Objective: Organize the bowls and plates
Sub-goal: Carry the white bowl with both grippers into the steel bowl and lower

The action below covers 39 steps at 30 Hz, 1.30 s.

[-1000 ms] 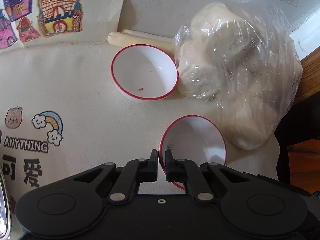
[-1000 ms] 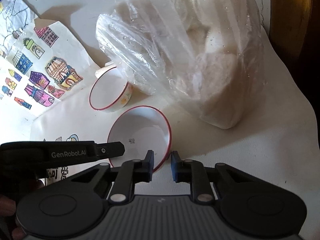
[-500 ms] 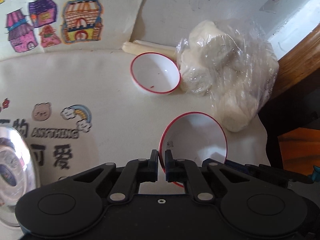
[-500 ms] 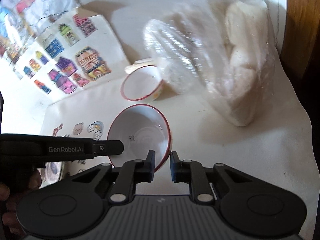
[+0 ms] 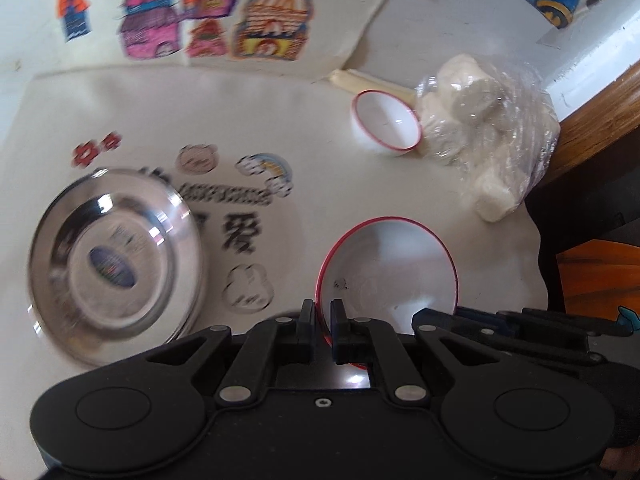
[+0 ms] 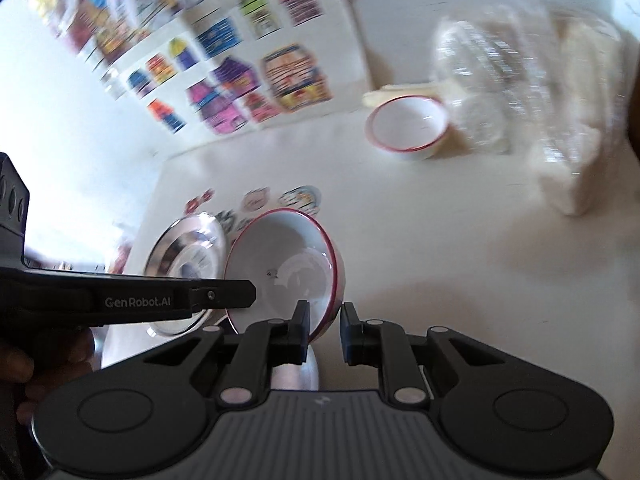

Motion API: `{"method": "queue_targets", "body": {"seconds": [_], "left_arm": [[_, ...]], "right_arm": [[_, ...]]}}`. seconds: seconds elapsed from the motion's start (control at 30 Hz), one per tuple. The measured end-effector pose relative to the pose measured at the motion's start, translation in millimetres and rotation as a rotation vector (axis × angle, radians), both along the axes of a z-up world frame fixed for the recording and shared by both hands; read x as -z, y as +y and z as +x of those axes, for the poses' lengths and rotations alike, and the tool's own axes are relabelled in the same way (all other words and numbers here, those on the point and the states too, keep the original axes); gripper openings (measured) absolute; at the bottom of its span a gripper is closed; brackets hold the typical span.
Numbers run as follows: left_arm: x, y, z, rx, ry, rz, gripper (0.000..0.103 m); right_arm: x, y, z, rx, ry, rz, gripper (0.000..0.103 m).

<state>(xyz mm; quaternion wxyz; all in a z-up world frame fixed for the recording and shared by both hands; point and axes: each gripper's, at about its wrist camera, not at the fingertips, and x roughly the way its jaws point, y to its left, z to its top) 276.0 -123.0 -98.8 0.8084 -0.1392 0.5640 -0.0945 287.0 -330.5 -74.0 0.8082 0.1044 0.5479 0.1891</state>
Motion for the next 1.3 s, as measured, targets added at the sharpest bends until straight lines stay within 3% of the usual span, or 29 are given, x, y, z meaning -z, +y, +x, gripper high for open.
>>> {"method": "queue_targets", "body": {"seconds": [0.47, 1.3], "left_arm": [[6.5, 38.6, -21.0, -0.002, 0.070, -0.037, 0.009], [21.0, 34.0, -26.4, 0.056, 0.167, -0.052, 0.009]], "right_arm": [[-5.0, 48.3, -16.4, -0.133, 0.041, -0.036, 0.018], [9.4, 45.6, -31.8, -0.118, 0.136, -0.057, 0.018]]}}
